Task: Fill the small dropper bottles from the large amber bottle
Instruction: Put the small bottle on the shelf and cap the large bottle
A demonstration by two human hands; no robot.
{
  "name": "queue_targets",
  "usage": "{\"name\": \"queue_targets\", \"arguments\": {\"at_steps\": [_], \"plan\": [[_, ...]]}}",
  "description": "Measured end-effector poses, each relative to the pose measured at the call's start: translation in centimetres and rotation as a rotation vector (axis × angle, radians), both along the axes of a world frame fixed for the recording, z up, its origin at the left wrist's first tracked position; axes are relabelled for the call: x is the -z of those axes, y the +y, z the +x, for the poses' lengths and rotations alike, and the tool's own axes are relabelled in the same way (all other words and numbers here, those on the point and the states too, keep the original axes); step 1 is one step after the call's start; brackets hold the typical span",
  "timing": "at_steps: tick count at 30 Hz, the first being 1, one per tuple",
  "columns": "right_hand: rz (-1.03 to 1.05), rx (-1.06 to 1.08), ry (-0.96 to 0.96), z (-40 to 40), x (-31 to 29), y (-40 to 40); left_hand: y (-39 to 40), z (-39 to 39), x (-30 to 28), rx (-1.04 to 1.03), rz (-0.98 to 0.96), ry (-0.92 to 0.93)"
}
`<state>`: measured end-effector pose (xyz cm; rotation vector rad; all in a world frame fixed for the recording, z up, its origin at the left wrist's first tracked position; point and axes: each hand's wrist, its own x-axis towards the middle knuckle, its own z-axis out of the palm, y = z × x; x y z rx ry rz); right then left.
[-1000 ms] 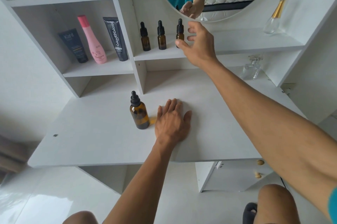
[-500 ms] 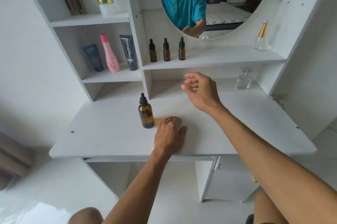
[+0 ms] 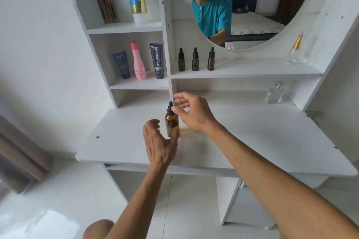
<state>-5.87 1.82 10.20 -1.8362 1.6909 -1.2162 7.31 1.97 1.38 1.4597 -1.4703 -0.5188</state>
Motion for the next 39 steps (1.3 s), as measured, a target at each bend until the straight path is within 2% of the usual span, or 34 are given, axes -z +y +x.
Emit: {"name": "queue_targets", "arguments": {"at_steps": [3,7,19,29,34,39], "plan": [[0.038,-0.043,0.035,0.6,-0.2,-0.9,-1.3,0.0,0.0,0.126,0.086,0.046],[0.075,-0.066,0.073,0.7,0.1,-1.4,-2.3,-0.8,0.4,0.227,0.083,0.083],[0.060,-0.103,0.130,0.5,0.4,-2.0,-2.2,-1.4,1.6,0.257,0.026,0.198],[0.044,-0.084,0.197,0.5,0.4,-2.4,-2.3,-1.2,2.0,0.273,0.014,0.221],[0.082,-0.138,0.163,0.5,-0.3,-2.3,-2.5,-1.2,2.1,0.270,0.015,0.220],[0.026,-0.065,0.180,0.8,-0.1,-2.6,-2.4,-1.2,2.1,0.269,0.034,0.215]]}}
